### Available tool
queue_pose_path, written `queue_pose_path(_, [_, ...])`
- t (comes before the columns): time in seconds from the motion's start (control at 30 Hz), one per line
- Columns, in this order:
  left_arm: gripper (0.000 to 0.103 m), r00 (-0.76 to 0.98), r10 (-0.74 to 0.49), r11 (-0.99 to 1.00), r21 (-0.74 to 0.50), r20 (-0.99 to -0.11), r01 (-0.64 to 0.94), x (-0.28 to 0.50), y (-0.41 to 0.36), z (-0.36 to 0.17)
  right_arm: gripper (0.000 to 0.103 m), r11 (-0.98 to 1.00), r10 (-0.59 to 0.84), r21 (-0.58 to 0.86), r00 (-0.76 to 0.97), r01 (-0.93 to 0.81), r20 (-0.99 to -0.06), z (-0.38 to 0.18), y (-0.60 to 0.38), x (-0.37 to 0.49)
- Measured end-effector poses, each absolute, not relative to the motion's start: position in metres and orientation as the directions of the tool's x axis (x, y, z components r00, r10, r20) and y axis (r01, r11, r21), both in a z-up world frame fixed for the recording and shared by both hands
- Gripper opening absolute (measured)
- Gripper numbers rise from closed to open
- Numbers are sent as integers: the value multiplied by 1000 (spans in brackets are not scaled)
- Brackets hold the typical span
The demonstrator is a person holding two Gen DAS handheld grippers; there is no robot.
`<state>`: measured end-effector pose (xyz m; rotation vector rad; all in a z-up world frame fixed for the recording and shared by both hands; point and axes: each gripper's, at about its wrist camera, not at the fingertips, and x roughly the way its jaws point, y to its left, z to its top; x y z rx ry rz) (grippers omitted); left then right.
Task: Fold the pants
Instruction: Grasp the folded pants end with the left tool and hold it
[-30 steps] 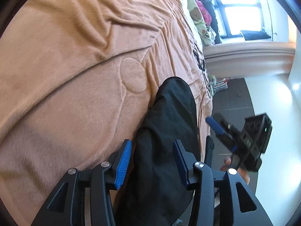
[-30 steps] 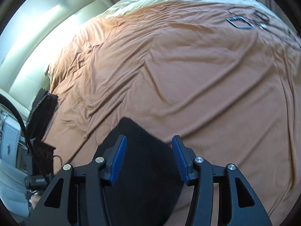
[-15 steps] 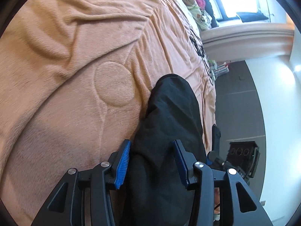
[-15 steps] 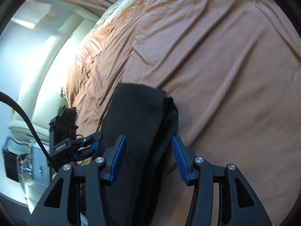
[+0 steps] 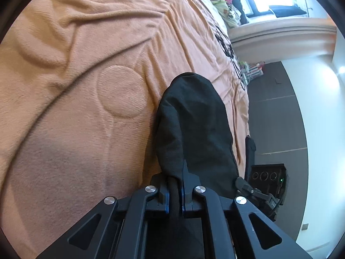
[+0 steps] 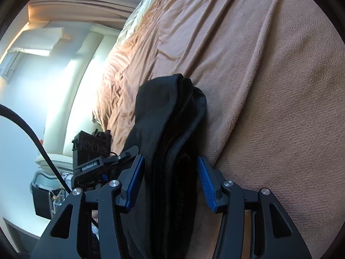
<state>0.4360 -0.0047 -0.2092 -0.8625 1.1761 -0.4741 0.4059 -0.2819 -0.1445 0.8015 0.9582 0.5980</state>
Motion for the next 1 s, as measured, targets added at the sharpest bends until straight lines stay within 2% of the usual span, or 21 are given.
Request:
queue_pose_path(0.1, [7,353,-709,609,-782,-611,-131,436,3,-211,49,565,758,819,457,-103,-466,-149,-279,408])
queue_pose_path(0.2, [7,353,-704,612,-779,-617,-140,432,8,-213,58,576,754,811,445,-96,-483,-156,-274,412])
queue_pose_path(0.43, [8,335,-703,619,-772,-627,-145,437,5,-214,58,557,778,826,404,-88,-482,-161,-268,422])
queue_pose_path(0.5, [11,331,-698,629,-765,-635,-139,439,4,-214,58,551,784,830,394,-84,-481,-161,-268,426])
queue_pose_path(0.6, [22,329,-695,638,-760,-639,-127,445,1,-214,58,553,782,830,388,-69,-489,-163,-267,430])
queue_pose_path(0.67, [25,335,-704,626,-770,-627,-126,449,2,-216,58,560,780,825,379,-68,-498,-161,-264,429])
queue_pose_path(0.9, [26,332,-722,613,-783,-607,-100,471,-1,-217,58,594,765,800,369,-85,-529,-154,-252,425])
queue_pose_path(0.97, [26,326,-724,613,-784,-607,-97,477,-2,-218,56,611,752,786,375,-88,-543,-152,-248,427])
queue_pose_path(1.0, [26,326,-724,614,-783,-608,-97,480,-2,-218,47,622,744,778,378,-88,-551,-151,-246,428])
